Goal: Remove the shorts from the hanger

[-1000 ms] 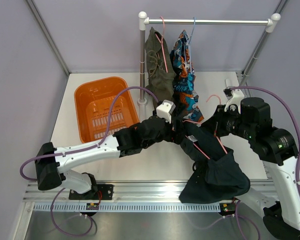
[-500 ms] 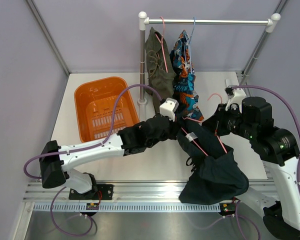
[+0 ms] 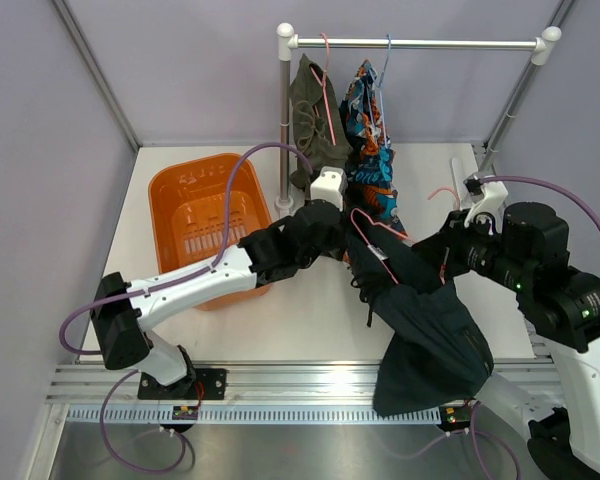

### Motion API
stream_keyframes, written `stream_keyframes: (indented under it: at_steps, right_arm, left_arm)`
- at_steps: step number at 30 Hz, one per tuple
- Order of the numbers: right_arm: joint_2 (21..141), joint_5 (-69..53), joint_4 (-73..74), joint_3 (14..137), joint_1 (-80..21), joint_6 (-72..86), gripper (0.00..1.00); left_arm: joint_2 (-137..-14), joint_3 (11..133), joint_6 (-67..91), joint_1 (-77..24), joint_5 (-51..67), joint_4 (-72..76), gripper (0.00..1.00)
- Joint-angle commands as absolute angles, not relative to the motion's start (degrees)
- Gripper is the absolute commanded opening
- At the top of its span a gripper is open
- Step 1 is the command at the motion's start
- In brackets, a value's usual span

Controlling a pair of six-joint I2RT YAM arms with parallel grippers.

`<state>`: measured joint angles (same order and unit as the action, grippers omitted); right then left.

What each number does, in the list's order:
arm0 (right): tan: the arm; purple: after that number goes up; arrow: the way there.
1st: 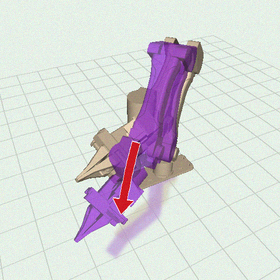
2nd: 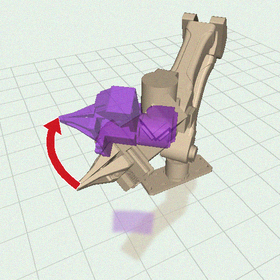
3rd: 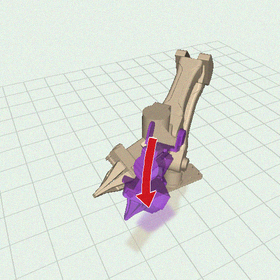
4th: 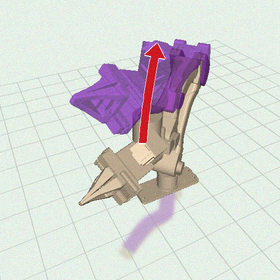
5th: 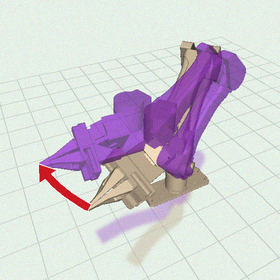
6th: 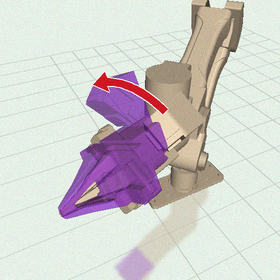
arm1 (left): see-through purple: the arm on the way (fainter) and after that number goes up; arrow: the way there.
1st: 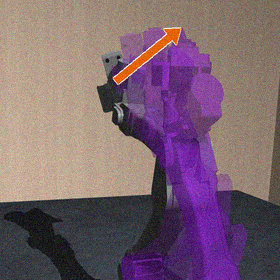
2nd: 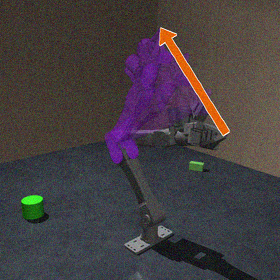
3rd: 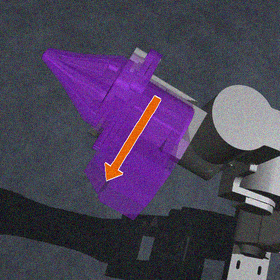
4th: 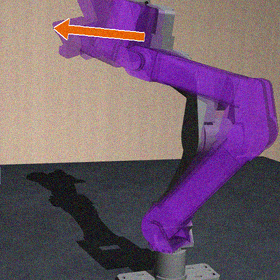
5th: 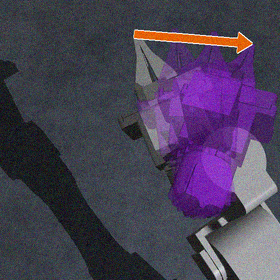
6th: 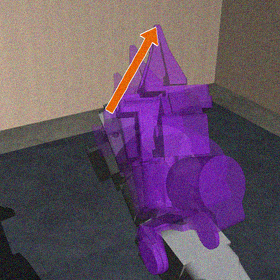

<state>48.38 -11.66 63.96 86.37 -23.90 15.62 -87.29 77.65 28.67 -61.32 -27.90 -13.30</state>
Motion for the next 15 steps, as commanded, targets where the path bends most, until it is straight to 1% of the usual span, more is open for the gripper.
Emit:
stream_keyframes:
  at_steps: [1, 5, 8, 11, 15]
  right_arm:
    - [46.06, -14.15, 66.53, 89.91, -24.52, 14.94, 0.0]
    - [45.35, -13.19, 65.57, 90.44, -24.61, 15.38, 0.0]
    - [45.35, -10.2, 64.08, 90.62, -24.52, 16.34, 0.0]
    - [45.7, -7.57, 61.97, 90.27, -24.61, 17.31, 0.0]
    - [46.76, -2.65, 58.54, 88.77, -24.61, 18.45, 0.0]
  left_arm:
    - [-87.45, 78.49, 29.18, -58.1, -31.91, -12.75, 0.0]
    - [-87.19, 76.99, 28.04, -57.74, -28.4, -11.43, 0.0]
    - [-87.1, 76.38, 27.51, -58.09, -23.22, -11.25, 0.0]
    - [-84.57, 74.27, 25.41, -60.9, -20.66, -9.32, 0.0]
    - [-80.78, 73.82, 19.44, -69.58, -18.21, -8.52, 0.0]
